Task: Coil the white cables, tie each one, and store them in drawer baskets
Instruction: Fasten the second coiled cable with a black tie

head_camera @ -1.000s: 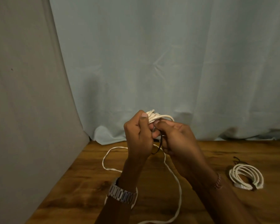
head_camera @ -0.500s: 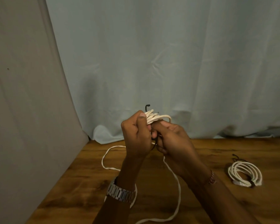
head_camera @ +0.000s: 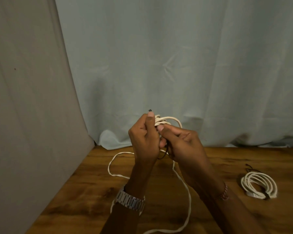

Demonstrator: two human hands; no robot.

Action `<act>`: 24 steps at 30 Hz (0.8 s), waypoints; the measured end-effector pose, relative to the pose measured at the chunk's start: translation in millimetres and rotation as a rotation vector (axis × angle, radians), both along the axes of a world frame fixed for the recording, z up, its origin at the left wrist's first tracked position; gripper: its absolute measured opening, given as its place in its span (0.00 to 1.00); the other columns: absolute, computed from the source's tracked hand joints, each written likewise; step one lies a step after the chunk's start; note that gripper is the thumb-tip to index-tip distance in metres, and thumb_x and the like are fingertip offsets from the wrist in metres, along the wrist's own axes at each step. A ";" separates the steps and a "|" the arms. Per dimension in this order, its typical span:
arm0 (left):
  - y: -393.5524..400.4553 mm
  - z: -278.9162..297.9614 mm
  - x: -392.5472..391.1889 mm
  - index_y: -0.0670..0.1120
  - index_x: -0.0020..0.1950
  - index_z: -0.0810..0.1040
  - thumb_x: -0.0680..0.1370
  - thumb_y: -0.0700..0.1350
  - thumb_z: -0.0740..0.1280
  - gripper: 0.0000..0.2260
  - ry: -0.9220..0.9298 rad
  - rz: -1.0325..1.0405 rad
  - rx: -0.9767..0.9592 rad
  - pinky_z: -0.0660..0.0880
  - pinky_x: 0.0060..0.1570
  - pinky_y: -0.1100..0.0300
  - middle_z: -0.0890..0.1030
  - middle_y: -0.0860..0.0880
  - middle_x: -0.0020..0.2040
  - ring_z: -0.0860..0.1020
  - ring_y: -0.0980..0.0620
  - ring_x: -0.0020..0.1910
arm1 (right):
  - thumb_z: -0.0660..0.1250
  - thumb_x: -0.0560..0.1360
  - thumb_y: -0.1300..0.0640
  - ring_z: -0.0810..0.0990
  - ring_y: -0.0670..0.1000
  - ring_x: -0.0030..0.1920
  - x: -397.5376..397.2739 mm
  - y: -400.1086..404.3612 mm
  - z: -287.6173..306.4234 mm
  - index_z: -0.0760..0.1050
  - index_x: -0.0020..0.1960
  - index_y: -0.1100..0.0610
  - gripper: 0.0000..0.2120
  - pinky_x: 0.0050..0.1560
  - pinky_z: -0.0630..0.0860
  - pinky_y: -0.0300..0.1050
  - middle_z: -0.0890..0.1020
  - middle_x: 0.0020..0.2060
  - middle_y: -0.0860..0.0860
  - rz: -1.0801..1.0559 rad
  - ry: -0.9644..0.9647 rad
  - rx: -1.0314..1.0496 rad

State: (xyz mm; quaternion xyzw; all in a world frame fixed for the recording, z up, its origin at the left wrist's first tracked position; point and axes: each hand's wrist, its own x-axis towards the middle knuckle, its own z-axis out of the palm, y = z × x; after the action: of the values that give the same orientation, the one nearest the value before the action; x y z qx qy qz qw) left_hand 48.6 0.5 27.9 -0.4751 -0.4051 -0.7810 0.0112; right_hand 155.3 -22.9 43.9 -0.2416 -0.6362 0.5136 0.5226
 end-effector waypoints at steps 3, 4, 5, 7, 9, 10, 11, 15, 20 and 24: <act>5.8 -3.3 -4.0 0.47 0.37 0.74 0.79 0.59 0.56 0.19 0.018 0.031 -0.069 0.72 0.32 0.58 0.75 0.53 0.30 0.76 0.56 0.31 | 0.65 0.82 0.57 0.71 0.40 0.22 -0.4 -0.5 -0.6 0.80 0.42 0.73 0.19 0.26 0.65 0.28 0.77 0.25 0.49 -0.013 0.021 -0.021; 6.5 -3.8 -5.0 0.48 0.37 0.73 0.79 0.60 0.56 0.19 0.014 0.036 -0.082 0.72 0.33 0.58 0.75 0.54 0.30 0.75 0.56 0.31 | 0.65 0.82 0.56 0.70 0.40 0.21 -0.4 -1.3 -0.5 0.80 0.41 0.72 0.20 0.25 0.65 0.28 0.77 0.24 0.48 -0.017 0.029 -0.042; 6.7 -3.7 -5.8 0.48 0.37 0.73 0.78 0.60 0.56 0.19 0.012 0.039 -0.087 0.73 0.33 0.57 0.75 0.53 0.30 0.76 0.56 0.31 | 0.65 0.82 0.56 0.69 0.40 0.21 -0.7 -1.7 -0.6 0.80 0.39 0.70 0.20 0.24 0.64 0.29 0.76 0.23 0.48 -0.022 0.037 -0.064; 5.6 -2.4 -6.3 0.48 0.39 0.74 0.79 0.59 0.56 0.18 0.025 0.040 -0.089 0.74 0.34 0.56 0.77 0.52 0.32 0.77 0.55 0.33 | 0.65 0.82 0.54 0.65 0.40 0.20 -1.8 -2.8 -0.4 0.79 0.35 0.65 0.20 0.23 0.62 0.31 0.74 0.21 0.47 -0.029 0.041 -0.096; 4.4 -0.8 -5.7 0.47 0.41 0.75 0.80 0.55 0.57 0.15 0.035 0.020 -0.095 0.75 0.34 0.60 0.78 0.54 0.33 0.78 0.56 0.34 | 0.65 0.82 0.54 0.64 0.42 0.20 -2.9 -2.7 -0.1 0.79 0.34 0.62 0.20 0.22 0.62 0.32 0.73 0.21 0.47 -0.027 0.020 -0.122; 3.8 -0.3 -5.0 0.48 0.43 0.75 0.80 0.52 0.58 0.13 0.037 0.013 -0.101 0.74 0.34 0.63 0.78 0.55 0.34 0.79 0.58 0.35 | 0.65 0.82 0.54 0.64 0.42 0.21 -3.4 -2.0 -0.3 0.79 0.34 0.61 0.20 0.22 0.62 0.32 0.74 0.22 0.48 -0.022 0.006 -0.134; 3.1 0.2 -4.0 0.48 0.44 0.76 0.80 0.50 0.58 0.11 0.038 0.011 -0.105 0.74 0.34 0.65 0.79 0.56 0.34 0.79 0.59 0.36 | 0.65 0.82 0.54 0.64 0.43 0.21 -3.8 -1.3 -0.7 0.80 0.35 0.60 0.19 0.23 0.62 0.33 0.74 0.23 0.48 -0.021 -0.005 -0.145; 1.6 0.3 -3.2 0.52 0.43 0.76 0.82 0.45 0.61 0.09 0.038 -0.029 -0.134 0.74 0.35 0.69 0.80 0.58 0.36 0.80 0.61 0.38 | 0.66 0.81 0.55 0.66 0.42 0.22 -3.7 1.0 -2.6 0.83 0.37 0.59 0.16 0.23 0.62 0.33 0.78 0.27 0.50 -0.038 0.004 -0.159; -1.0 1.5 -4.3 0.45 0.44 0.76 0.84 0.39 0.61 0.10 0.005 -0.050 -0.146 0.74 0.33 0.69 0.79 0.54 0.36 0.80 0.60 0.37 | 0.67 0.80 0.57 0.83 0.41 0.33 -2.1 0.0 0.9 0.86 0.43 0.60 0.12 0.39 0.76 0.35 0.85 0.31 0.50 -0.048 -0.035 -0.102; -2.1 7.1 -7.4 0.45 0.42 0.73 0.84 0.42 0.62 0.10 -0.124 -0.085 -0.157 0.73 0.29 0.65 0.77 0.56 0.30 0.77 0.58 0.30 | 0.68 0.80 0.53 0.87 0.55 0.45 13.6 -6.4 13.6 0.83 0.52 0.54 0.06 0.55 0.82 0.55 0.88 0.36 0.50 -0.045 -0.208 0.022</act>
State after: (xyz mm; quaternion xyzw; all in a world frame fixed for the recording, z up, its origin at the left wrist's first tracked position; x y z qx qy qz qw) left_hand 41.2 -1.5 34.9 -0.4419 -0.4443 -0.7747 -0.0844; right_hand 169.0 -29.3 57.5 -0.3020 -0.6869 0.4671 0.4678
